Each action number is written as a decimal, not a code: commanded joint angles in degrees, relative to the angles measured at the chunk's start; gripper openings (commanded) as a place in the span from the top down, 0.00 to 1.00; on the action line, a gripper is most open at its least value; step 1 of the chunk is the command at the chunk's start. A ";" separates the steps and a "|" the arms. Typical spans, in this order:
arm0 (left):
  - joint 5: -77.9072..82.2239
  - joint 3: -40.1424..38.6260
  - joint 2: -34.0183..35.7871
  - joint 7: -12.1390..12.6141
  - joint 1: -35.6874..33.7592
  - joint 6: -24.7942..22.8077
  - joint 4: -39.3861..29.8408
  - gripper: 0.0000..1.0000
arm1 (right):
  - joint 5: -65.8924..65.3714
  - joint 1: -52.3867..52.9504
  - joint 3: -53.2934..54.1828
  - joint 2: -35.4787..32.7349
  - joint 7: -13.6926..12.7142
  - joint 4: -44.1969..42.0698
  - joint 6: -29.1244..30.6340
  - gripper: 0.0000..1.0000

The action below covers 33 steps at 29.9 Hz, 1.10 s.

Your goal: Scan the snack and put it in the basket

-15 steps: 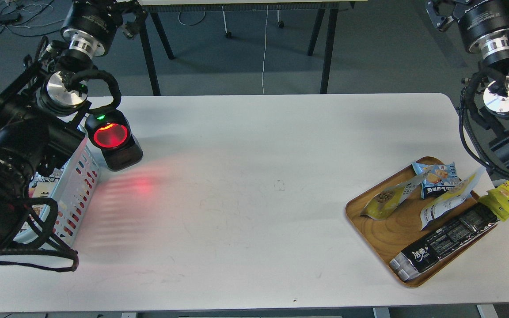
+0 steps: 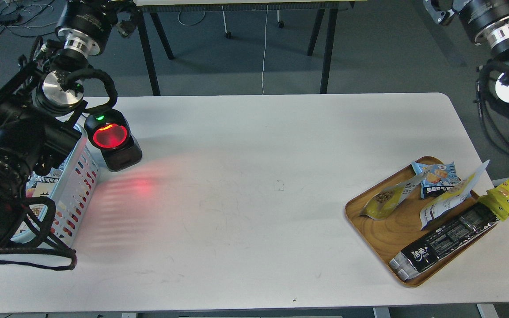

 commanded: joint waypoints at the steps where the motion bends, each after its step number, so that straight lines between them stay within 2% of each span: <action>1: 0.00 0.13 0.04 0.17 -0.06 0.00 -0.15 0.01 | -14.30 7.07 -10.77 -5.65 1.45 7.51 0.00 0.02; 4: 0.00 0.05 -0.05 0.17 0.03 0.00 -0.15 0.01 | -29.52 13.05 -18.95 -8.99 3.79 14.71 0.00 0.02; 10: 0.00 -0.39 -0.67 -0.10 -0.06 0.00 -0.15 0.01 | -50.97 23.16 -35.02 -17.60 3.79 35.53 0.00 0.02; 12: 0.00 -0.39 -0.49 -0.10 -0.14 0.00 -0.15 0.01 | -58.70 26.23 -41.09 -19.19 3.79 41.95 -2.06 0.02; 15: 0.00 -0.39 -0.23 -0.10 -0.23 0.00 -0.15 0.01 | -70.48 29.76 -49.01 -19.72 3.79 48.12 -6.20 0.03; 19: 0.00 -0.22 -0.23 -0.10 -0.23 0.00 -0.15 0.01 | -80.60 33.01 -56.48 -19.90 3.79 55.58 -7.70 0.04; 23: 0.00 0.40 -0.31 -0.10 0.12 0.00 -0.15 0.01 | -91.85 34.07 -63.16 -19.11 3.79 57.71 -9.54 0.04; 26: 0.08 0.40 -0.23 -0.10 0.12 0.00 -0.15 0.01 | -97.49 34.07 -66.86 -16.83 3.79 56.49 -11.65 0.08; 33: 0.00 0.13 -0.23 -0.10 0.03 0.00 -0.06 0.01 | -103.29 33.46 -69.86 -16.30 3.79 51.84 -11.92 0.34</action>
